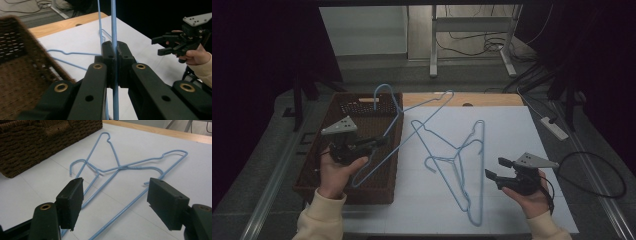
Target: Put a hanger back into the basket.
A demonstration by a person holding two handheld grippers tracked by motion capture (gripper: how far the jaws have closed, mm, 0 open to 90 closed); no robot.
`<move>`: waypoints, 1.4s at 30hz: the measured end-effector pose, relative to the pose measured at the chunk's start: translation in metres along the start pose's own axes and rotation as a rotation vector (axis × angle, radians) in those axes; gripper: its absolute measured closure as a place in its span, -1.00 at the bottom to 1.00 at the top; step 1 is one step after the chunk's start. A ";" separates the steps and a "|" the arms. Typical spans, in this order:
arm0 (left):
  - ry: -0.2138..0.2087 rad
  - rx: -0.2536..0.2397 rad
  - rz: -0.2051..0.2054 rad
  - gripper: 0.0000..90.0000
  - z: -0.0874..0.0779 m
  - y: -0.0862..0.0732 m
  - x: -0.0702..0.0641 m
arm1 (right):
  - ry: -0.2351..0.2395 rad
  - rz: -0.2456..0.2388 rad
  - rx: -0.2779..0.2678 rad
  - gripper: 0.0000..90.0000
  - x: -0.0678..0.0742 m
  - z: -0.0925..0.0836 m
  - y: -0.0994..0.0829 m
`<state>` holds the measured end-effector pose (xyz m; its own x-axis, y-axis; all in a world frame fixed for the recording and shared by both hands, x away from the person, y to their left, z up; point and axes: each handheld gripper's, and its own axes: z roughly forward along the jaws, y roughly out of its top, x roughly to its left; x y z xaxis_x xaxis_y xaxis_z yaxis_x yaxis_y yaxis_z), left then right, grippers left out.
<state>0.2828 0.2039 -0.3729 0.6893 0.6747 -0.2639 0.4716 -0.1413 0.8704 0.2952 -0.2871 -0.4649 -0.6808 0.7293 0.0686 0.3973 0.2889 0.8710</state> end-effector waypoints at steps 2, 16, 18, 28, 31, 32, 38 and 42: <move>0.014 -0.006 -0.011 0.93 -0.006 -0.001 0.007 | -0.003 0.000 0.004 -0.34 -0.001 0.001 -0.001; 0.141 -0.050 -0.070 0.93 -0.047 -0.014 0.054 | -0.024 0.003 0.032 -0.33 -0.004 0.004 -0.005; 0.147 -0.047 -0.072 0.93 -0.050 -0.016 0.058 | -0.026 -0.003 0.037 -0.33 -0.003 0.006 -0.005; 0.182 -0.016 -0.071 0.93 -0.054 -0.026 0.077 | -0.038 0.009 0.040 -0.33 -0.005 0.006 -0.006; 0.187 -0.014 -0.081 0.93 -0.055 -0.029 0.081 | -0.037 0.007 0.042 -0.33 -0.005 0.006 -0.006; 0.190 -0.009 -0.080 0.93 -0.056 -0.029 0.083 | -0.037 0.008 0.042 -0.33 -0.005 0.006 -0.006; 0.201 0.018 -0.076 0.93 -0.055 -0.033 0.090 | -0.034 0.011 0.040 -0.32 -0.005 0.006 -0.006; 0.203 0.054 -0.059 0.93 -0.056 -0.036 0.095 | -0.031 0.011 0.040 -0.32 -0.005 0.006 -0.006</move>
<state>0.3006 0.3137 -0.4062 0.5375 0.8142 -0.2194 0.5403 -0.1327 0.8310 0.2996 -0.2885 -0.4736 -0.6571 0.7512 0.0626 0.4296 0.3050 0.8499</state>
